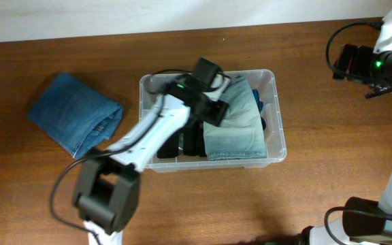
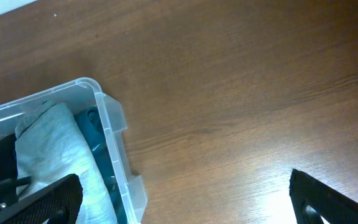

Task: Pack container
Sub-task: 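Place the light blue denim on top of the black items in the container, then grasp the dark blue denim with the left gripper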

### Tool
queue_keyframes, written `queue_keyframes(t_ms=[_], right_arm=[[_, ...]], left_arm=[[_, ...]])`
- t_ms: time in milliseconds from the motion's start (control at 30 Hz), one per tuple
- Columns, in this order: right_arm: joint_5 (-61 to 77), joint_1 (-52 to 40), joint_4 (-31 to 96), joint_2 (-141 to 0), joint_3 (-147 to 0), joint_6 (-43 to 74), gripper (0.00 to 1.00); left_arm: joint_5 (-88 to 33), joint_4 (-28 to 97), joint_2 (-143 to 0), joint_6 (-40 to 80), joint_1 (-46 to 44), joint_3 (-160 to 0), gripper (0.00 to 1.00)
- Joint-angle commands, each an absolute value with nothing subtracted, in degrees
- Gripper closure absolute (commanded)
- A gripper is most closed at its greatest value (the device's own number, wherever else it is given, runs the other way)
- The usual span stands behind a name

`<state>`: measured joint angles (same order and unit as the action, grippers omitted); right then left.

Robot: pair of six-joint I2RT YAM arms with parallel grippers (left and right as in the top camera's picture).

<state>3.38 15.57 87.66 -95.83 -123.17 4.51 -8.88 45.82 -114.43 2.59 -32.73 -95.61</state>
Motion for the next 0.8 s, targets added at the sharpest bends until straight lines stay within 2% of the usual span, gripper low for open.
queue_keyframes(t_ms=[0,67,100,300,500,767], right_arm=[[4.1,15.8,87.7,-96.2,-123.5,4.8,0.02],[4.1,15.8,87.7,-96.2,-123.5,4.8,0.01],[4.1,15.8,87.7,-96.2,-123.5,4.8,0.01],[4.1,15.8,87.7,-96.7,-123.5,4.8,0.02],[4.1,15.8,87.5,-96.9,-123.0,4.8,0.01],[4.1,15.8,87.4,-96.9,-123.0,4.8,0.02]], left_arm=[[-2.0,49.4,-103.3,1.9,-24.7,-99.2,0.15],[-0.6,51.6,-98.9,3.6,-18.9,-99.2,0.13],[-0.6,52.4,-97.5,4.4,-16.1,-99.2,0.01],[-0.9,59.6,-95.5,13.5,7.3,-98.6,0.01],[-9.1,59.1,-102.4,13.6,25.1,-91.2,0.01],[-22.4,55.1,-116.2,5.9,30.5,-88.2,0.01]])
